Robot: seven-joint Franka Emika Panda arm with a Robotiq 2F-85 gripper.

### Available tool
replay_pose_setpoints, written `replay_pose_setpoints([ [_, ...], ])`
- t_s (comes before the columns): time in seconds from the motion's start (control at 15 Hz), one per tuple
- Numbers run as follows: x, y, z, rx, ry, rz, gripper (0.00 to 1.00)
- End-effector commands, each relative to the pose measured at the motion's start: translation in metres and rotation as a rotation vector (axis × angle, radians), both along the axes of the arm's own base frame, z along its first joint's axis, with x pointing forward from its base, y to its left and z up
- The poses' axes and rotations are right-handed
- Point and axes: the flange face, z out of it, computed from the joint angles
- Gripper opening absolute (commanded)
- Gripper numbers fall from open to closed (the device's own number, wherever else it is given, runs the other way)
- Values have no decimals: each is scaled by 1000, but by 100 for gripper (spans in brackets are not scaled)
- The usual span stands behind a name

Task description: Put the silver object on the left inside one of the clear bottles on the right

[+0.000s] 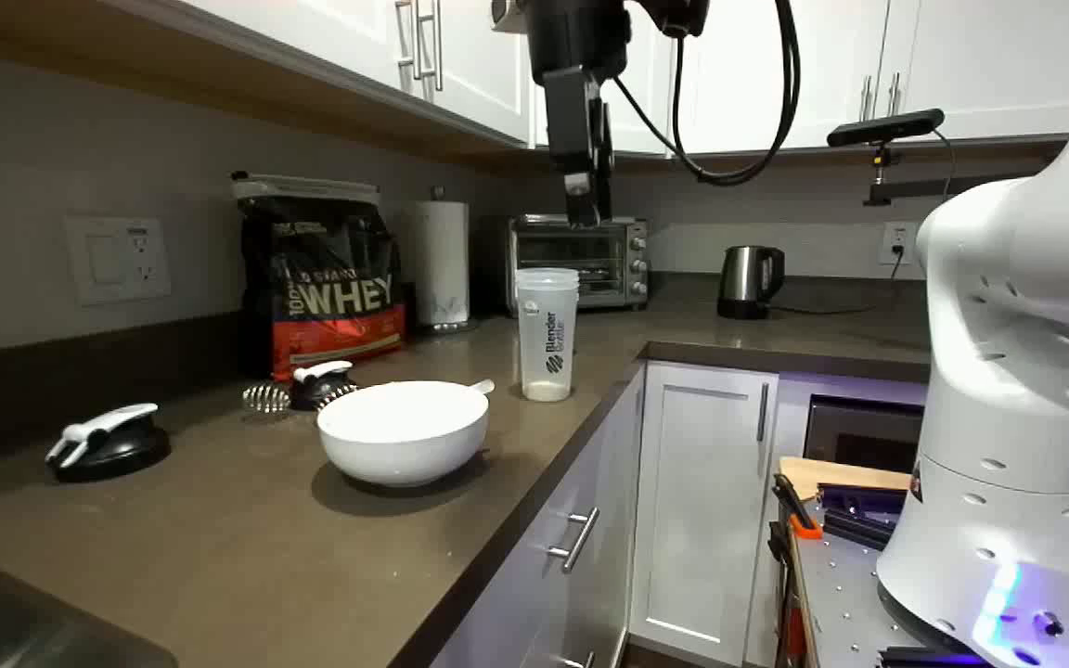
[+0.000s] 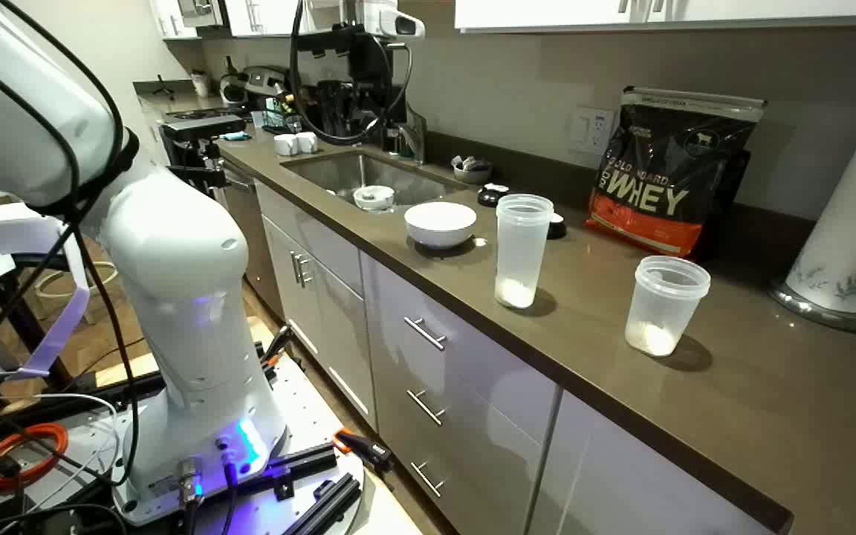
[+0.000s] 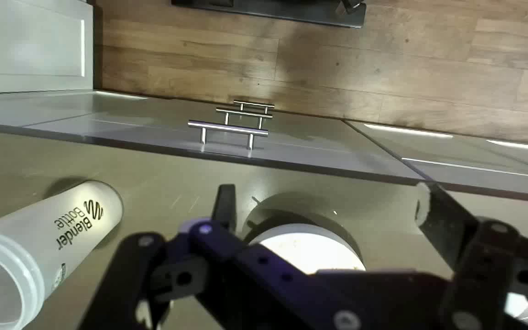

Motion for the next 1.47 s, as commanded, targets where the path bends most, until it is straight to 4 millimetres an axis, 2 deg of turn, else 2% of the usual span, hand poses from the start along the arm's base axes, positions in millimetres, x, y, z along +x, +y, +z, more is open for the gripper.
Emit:
replay_pose_setpoints([
  [0.0, 0, 0, 1, 0, 1, 0, 100],
  [0.8, 4, 1, -2, 10, -17, 1, 100],
  [1.07, 34, 7, -14, 41, -138, 4, 100],
  [1.4, 92, 12, -46, 75, -291, 40, 100],
])
